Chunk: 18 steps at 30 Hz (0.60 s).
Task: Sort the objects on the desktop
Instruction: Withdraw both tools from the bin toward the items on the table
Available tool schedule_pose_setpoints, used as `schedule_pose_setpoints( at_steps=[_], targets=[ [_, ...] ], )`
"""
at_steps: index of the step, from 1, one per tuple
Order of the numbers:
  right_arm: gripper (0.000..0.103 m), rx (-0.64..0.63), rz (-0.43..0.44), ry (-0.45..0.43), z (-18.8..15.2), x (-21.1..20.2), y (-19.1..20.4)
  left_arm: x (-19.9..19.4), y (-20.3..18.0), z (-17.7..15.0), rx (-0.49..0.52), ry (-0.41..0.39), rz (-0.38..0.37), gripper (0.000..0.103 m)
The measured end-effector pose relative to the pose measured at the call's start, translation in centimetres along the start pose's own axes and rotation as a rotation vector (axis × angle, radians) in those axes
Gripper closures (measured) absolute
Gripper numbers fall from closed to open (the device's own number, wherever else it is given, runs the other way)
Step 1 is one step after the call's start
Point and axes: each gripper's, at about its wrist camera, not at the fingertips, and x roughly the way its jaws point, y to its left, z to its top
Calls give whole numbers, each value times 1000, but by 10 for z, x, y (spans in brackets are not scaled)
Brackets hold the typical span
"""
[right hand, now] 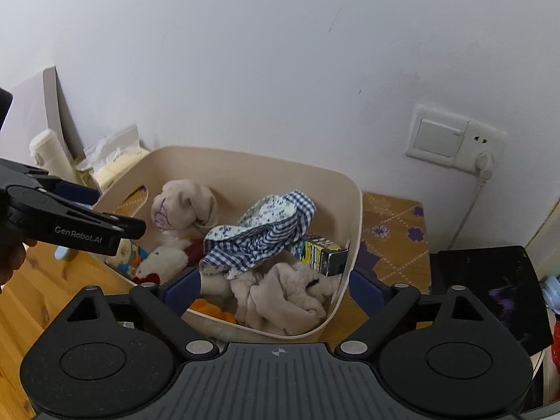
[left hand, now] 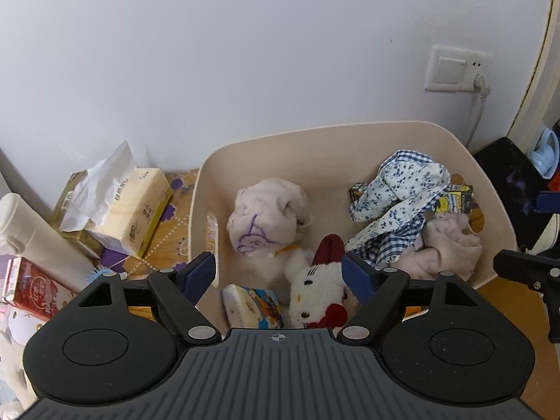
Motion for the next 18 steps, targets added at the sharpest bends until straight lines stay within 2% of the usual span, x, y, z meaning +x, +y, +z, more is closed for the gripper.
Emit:
schedule_pose_setpoints(
  at_steps=[2, 5, 18],
  targets=[
    [9, 5, -10, -17, -1, -8, 2, -8, 3, -3, 0, -10, -5, 22],
    [3, 12, -18, -40, -3, -19, 6, -21, 6, -9, 2, -26, -13, 22],
    [0, 41, -51, -134, -23, -62, 18, -67, 20, -42, 18, -82, -36, 22]
  ],
)
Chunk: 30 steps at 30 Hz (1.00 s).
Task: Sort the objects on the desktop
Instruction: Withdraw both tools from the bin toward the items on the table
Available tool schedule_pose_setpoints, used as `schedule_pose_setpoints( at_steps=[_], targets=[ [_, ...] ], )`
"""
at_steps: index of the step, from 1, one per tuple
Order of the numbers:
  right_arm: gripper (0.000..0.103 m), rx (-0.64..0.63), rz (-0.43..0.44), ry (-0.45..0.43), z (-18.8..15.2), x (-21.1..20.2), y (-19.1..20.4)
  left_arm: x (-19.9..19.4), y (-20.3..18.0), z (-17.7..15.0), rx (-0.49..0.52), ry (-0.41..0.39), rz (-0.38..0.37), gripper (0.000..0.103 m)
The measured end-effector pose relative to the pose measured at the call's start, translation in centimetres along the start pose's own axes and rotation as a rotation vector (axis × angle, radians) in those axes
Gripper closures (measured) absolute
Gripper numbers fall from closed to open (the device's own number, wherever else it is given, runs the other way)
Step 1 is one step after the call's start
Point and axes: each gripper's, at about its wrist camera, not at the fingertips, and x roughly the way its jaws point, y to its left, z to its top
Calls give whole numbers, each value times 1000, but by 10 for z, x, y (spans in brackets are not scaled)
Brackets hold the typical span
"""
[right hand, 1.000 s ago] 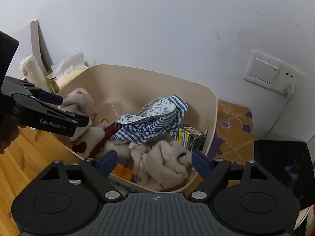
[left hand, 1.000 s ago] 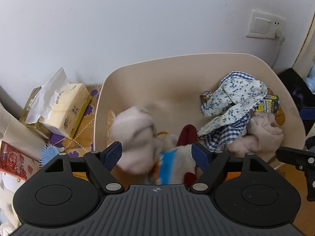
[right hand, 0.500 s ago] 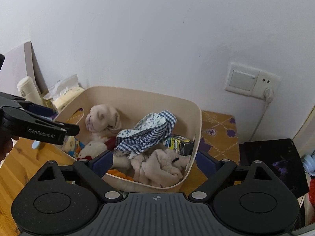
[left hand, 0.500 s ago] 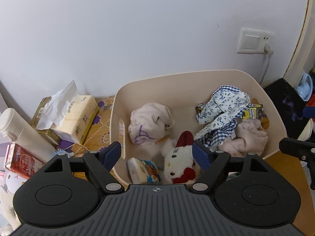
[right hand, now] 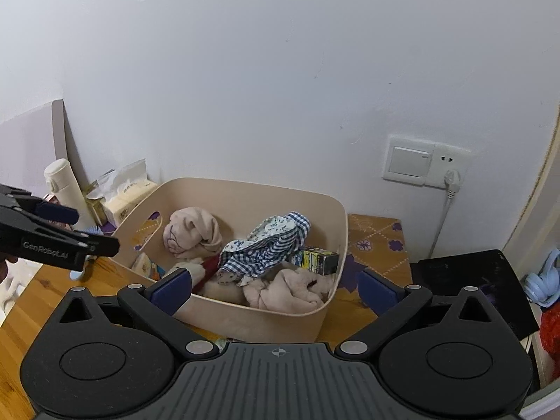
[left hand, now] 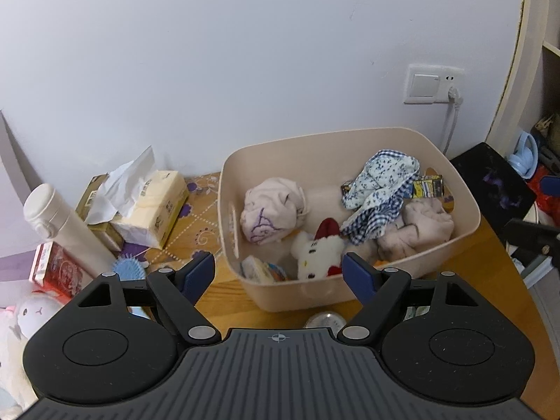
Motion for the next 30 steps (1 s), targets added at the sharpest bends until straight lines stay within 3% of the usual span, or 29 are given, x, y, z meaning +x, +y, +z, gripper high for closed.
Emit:
schedule_pose_setpoints(
  at_steps=[14, 25, 30],
  targets=[
    [0, 76, -6, -27, -44, -28, -6, -14, 7, -54, 36, 29, -37, 22],
    [0, 10, -6, -21, -85, -36, 12, -8, 3, -96, 59, 65, -97, 22],
    [0, -22, 8, 27, -106, -33, 20, -1, 1, -115, 105, 91, -105, 22]
  ],
)
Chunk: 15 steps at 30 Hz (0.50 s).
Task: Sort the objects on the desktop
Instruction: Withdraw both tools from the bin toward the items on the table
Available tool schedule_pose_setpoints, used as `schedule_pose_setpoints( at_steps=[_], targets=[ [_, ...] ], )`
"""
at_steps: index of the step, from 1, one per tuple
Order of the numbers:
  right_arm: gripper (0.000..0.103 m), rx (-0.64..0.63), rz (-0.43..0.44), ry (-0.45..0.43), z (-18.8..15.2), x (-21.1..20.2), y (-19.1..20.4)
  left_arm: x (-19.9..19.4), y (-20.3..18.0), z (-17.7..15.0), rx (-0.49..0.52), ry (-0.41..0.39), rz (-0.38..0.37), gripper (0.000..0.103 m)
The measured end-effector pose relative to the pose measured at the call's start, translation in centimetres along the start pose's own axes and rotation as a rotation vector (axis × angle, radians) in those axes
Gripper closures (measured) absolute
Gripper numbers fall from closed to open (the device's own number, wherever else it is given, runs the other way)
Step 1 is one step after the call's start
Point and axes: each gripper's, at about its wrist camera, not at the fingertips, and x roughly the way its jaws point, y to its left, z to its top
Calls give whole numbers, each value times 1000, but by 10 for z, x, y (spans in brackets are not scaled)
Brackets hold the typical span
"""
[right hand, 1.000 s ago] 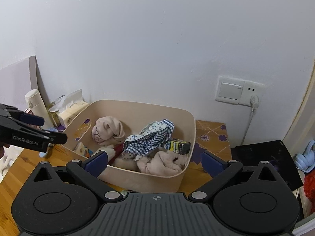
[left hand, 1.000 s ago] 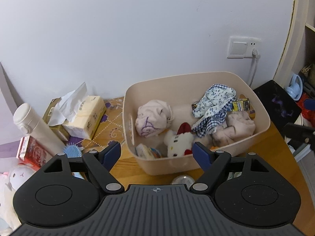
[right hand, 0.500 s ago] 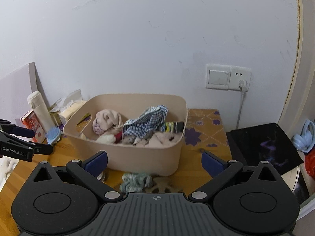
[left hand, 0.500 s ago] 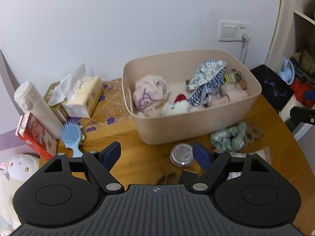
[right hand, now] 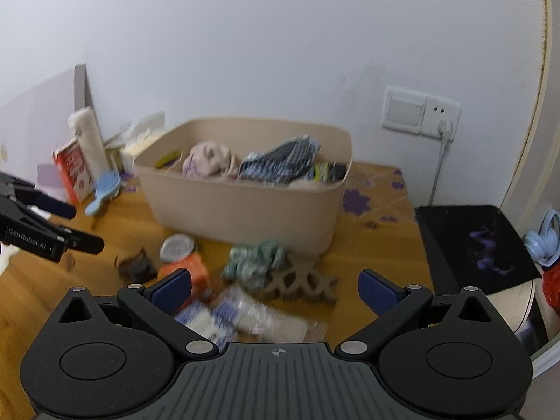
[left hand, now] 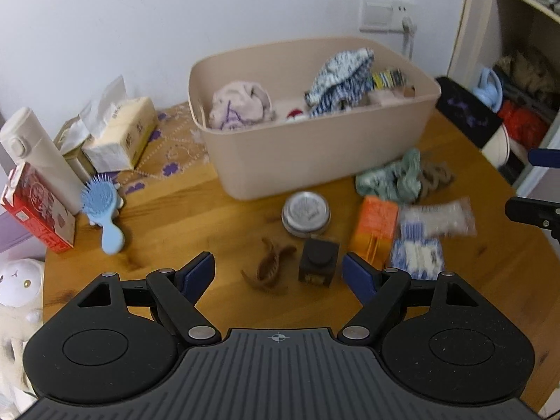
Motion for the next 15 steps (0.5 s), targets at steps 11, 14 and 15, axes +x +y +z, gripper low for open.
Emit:
schedule_pose_setpoints(
  at_steps=[11, 14, 15],
  targets=[
    [0, -20, 39, 117, -36, 24, 15, 26, 5, -28, 7, 63, -9, 22],
    [0, -28, 67, 154, -42, 32, 20, 33, 4, -31, 26, 71, -15, 22],
    [0, -38, 70, 166, -43, 35, 23, 36, 2, -32, 37, 70, -18, 22]
  ],
)
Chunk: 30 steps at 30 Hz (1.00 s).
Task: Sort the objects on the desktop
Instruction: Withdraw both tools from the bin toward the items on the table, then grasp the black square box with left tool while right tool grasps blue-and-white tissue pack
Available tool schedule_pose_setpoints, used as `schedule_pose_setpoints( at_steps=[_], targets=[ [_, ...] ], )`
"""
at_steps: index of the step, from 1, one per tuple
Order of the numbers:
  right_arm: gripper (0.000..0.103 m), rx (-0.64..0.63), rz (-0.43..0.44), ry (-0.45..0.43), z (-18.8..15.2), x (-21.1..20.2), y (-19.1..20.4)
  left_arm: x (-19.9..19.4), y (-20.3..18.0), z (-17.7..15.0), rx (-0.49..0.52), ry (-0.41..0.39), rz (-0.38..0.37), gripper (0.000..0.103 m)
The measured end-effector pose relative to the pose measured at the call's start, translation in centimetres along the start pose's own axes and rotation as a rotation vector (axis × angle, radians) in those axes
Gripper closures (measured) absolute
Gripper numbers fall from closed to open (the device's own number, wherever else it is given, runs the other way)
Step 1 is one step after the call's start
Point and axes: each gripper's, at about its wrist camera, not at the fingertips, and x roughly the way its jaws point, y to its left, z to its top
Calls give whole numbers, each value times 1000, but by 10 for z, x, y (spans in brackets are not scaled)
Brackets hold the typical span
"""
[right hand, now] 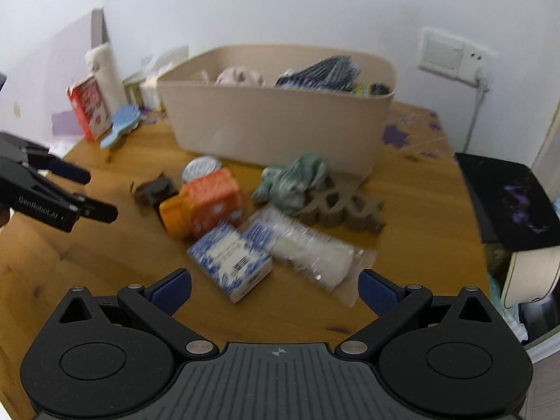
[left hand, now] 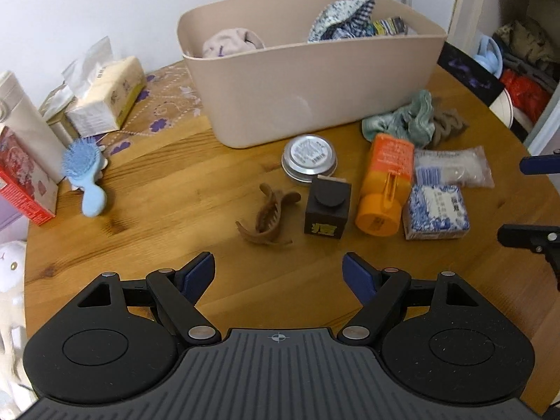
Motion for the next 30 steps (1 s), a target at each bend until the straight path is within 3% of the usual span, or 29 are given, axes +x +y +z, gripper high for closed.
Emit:
schedule_pose_setpoints(
  at_steps=[7, 11, 15, 26, 30],
  targets=[
    [0, -22, 18, 55, -3, 26, 12, 18, -9, 0, 66, -6, -34, 22],
    [7, -36, 31, 81, -1, 39, 15, 27, -16, 2, 103, -10, -47, 22],
    [8, -55, 28, 99, 1, 52, 16, 33, -21, 6, 114, -20, -68, 22],
    [8, -97, 39, 108, 8, 68, 19, 42, -36, 16, 188, -55, -98, 22],
    [12, -104, 43, 112, 10, 70, 16, 47, -37, 21, 188, -45, -111, 30]
  ],
)
